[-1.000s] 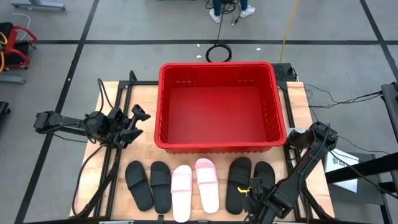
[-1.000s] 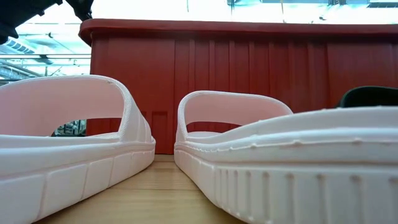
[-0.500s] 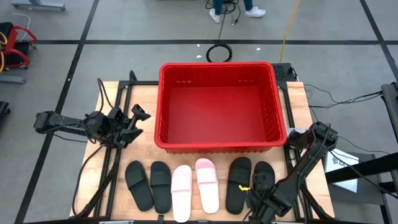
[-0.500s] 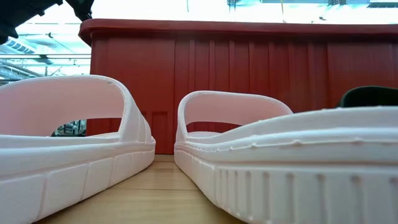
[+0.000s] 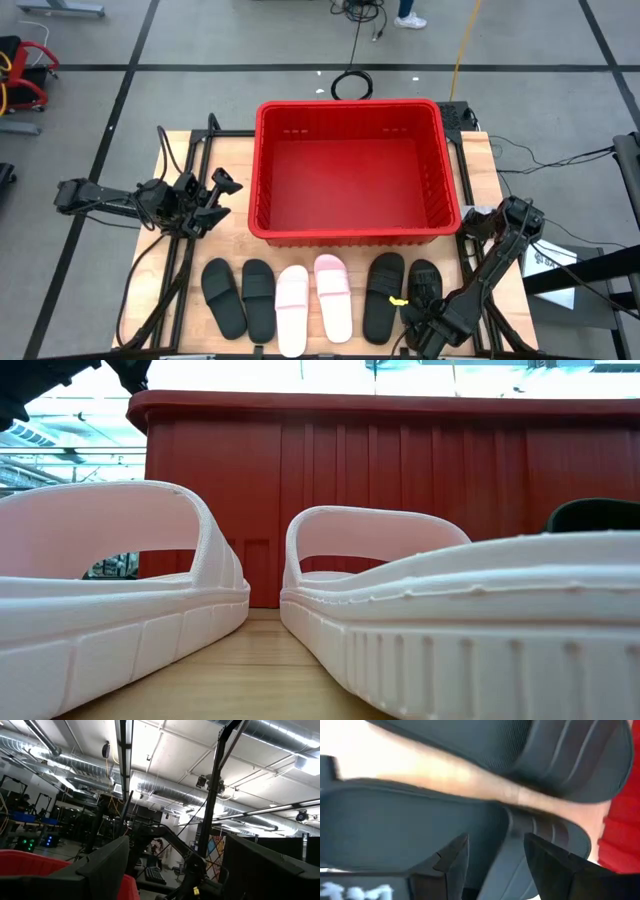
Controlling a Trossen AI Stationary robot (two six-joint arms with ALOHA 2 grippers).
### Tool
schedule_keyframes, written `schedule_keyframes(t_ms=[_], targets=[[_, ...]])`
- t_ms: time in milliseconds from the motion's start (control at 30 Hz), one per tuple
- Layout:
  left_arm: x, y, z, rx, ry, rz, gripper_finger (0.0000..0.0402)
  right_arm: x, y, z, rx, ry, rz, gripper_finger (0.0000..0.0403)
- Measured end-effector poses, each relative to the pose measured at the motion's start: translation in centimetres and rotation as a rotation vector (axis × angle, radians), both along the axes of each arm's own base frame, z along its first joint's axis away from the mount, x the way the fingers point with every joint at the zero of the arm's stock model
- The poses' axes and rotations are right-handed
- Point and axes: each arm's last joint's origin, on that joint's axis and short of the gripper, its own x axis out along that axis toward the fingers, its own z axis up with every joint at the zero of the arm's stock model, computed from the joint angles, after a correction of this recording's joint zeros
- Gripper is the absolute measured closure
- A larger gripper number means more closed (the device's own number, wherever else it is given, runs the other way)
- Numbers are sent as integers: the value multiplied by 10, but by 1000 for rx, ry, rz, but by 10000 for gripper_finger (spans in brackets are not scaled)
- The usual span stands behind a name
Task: Pick and place slides into bin
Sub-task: Put the black slide into the red basket
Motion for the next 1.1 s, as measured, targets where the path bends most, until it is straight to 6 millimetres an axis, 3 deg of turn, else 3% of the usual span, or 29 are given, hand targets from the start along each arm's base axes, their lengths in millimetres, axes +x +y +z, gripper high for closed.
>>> schedule_keyframes(t_ms=[200,433,933,1100], targets=[[0,0,0,0,2,1,62,-12,-5,-15,-69,-32,-67,222],[0,0,-1,-3,7,6,62,-14,-7,-15,-132,-93,-72,222],[0,0,-1,-2,9,6,62,-29,-23,-39,-191,-27,-227,222],[0,0,-1,-1,10,8,62,-28,-22,-40,-187,-43,-224,246]])
